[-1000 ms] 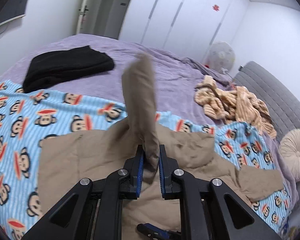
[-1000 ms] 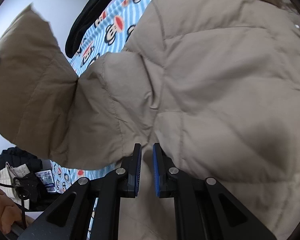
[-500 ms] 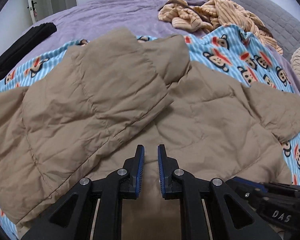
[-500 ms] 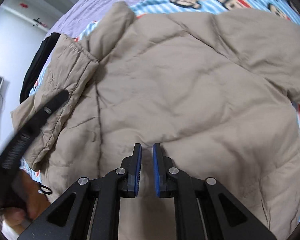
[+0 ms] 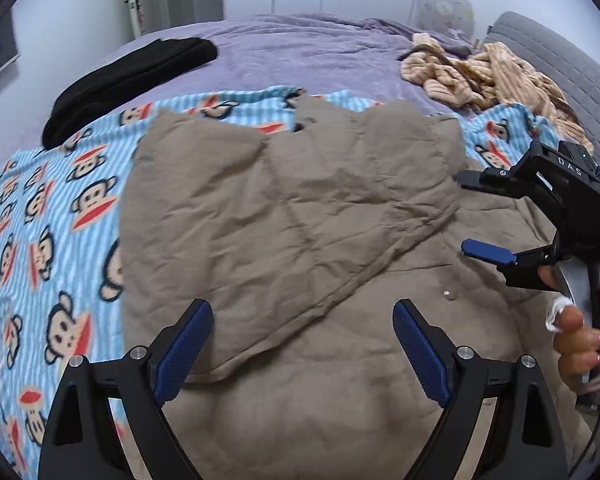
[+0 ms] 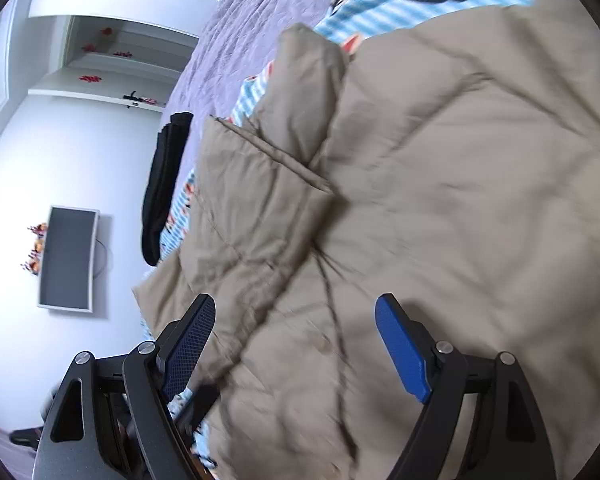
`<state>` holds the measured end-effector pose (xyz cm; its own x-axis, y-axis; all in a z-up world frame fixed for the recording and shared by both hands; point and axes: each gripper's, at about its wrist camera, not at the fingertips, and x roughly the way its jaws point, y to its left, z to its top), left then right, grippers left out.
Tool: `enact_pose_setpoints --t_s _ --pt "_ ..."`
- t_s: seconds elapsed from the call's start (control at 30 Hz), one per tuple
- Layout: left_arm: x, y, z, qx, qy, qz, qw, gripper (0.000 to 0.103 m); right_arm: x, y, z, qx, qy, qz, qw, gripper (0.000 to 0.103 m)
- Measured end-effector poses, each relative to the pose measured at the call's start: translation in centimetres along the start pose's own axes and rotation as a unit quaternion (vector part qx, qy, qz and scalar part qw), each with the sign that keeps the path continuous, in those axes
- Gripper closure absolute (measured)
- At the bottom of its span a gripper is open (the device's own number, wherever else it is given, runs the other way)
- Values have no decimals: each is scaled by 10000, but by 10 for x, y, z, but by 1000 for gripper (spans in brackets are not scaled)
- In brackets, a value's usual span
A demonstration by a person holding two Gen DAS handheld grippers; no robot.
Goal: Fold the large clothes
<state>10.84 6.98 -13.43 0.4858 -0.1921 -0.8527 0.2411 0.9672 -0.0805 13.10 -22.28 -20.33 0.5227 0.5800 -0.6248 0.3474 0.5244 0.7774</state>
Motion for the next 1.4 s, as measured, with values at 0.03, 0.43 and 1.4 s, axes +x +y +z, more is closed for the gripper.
enact_pose_setpoints --t_s 0.03,0.43,1.4 --pt "0 16 -4 -150 59 148 9998 11 12 2 5 89 34 104 9999 18" --pt "2 125 12 -1259 -133 844 9883 11 -7 17 18 23 -453 -538 9975 98" --pt "8 93 -27 243 582 773 9950 9 -58 -48 -24 117 -301 -1544 9875 98"
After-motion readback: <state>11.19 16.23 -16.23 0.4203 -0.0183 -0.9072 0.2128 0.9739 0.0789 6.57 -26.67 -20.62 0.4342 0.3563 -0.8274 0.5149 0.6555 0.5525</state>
